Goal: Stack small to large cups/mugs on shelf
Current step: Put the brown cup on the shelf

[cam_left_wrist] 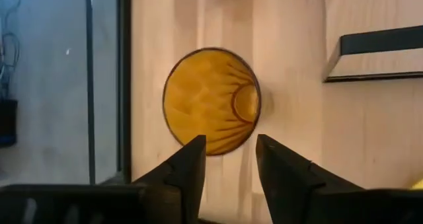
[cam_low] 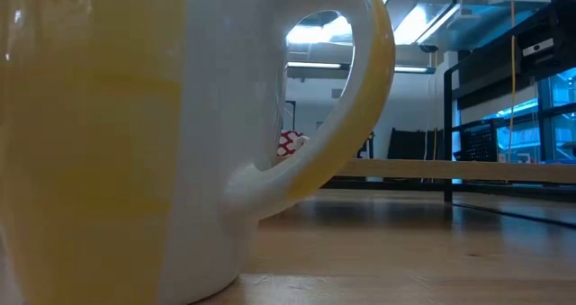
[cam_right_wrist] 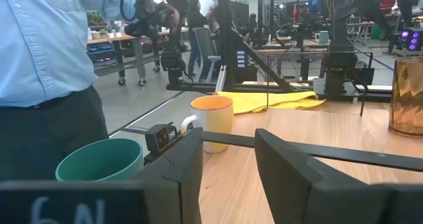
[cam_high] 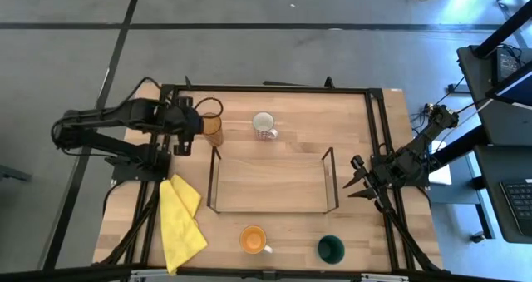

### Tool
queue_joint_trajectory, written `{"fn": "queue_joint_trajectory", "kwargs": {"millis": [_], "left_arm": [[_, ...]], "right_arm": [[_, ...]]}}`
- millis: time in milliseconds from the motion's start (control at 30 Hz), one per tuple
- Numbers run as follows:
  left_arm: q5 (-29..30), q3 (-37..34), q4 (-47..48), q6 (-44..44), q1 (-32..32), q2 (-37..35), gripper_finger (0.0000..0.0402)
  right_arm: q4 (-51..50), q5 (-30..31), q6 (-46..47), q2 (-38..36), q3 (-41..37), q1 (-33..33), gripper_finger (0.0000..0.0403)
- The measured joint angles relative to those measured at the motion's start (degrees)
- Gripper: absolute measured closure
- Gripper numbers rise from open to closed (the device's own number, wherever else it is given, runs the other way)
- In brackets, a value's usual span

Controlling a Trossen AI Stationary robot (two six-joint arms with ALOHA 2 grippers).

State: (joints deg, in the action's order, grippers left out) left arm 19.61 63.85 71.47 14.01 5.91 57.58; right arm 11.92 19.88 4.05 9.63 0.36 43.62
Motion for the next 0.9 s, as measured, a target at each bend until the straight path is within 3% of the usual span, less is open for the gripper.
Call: {"fn": "queue_joint_trajectory", "kwargs": {"millis": [533,767,900], "left_arm": [[-4.3,-0.4,-2.0,6.2,1.1,10.0,0.0273],[-4.4,-0.4,-2.1,6.1,4.6,11.0,0.0273],[-8.0,-0.4,-2.2,5.7,5.8,11.2,0.0273]], "right_arm": [[-0.4,0.0,0.0,0.0,0.0,0.0,0.0264],[-0.6,0.0,0.0,0.0,0.0,0.0,0.0264],[-0.6,0.0,0.0,0.0,0.0,0.0,0.0264]]}}
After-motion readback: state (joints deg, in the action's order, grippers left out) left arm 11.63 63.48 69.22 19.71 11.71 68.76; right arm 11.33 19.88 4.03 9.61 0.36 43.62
